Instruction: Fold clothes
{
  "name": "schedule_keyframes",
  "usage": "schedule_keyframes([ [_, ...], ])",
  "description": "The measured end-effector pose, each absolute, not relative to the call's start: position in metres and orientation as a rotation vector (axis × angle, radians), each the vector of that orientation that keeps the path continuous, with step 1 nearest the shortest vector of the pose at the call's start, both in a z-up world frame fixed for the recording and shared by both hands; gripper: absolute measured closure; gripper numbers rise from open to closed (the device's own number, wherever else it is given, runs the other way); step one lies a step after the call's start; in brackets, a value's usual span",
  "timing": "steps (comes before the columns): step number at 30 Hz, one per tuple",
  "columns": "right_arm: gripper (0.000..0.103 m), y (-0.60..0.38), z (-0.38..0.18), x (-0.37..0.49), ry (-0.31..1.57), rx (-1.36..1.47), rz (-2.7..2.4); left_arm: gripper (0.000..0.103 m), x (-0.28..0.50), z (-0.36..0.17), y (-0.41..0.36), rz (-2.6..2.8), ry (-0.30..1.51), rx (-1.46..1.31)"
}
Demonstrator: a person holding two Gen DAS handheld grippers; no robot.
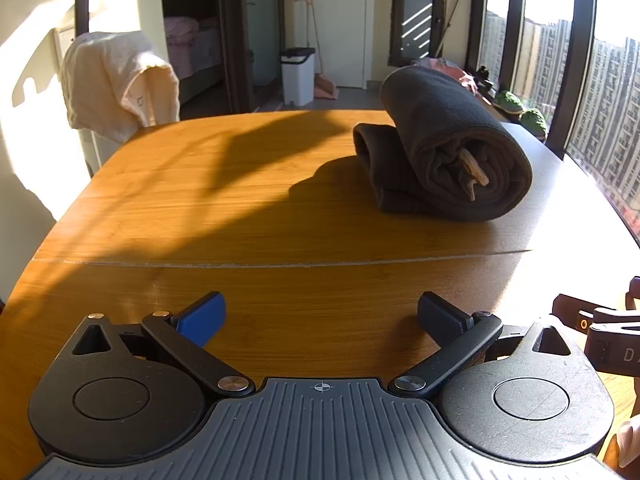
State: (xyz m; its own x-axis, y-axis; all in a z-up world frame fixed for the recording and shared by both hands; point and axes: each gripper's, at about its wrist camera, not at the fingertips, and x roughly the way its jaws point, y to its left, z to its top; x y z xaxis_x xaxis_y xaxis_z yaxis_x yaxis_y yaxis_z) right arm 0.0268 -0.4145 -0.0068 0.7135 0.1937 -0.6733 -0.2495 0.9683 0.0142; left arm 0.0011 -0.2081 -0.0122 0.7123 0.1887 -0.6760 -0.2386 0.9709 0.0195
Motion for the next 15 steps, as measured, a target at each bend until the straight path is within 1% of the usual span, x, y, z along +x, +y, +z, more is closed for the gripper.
schedule_keyframes([
  [15,0.0,-0.4206,-0.0064,0.0236,0.732,-0.067,0.214,0.0,-0.0052,-0.0126,-0.2066,0.236,0.739,-0.072],
])
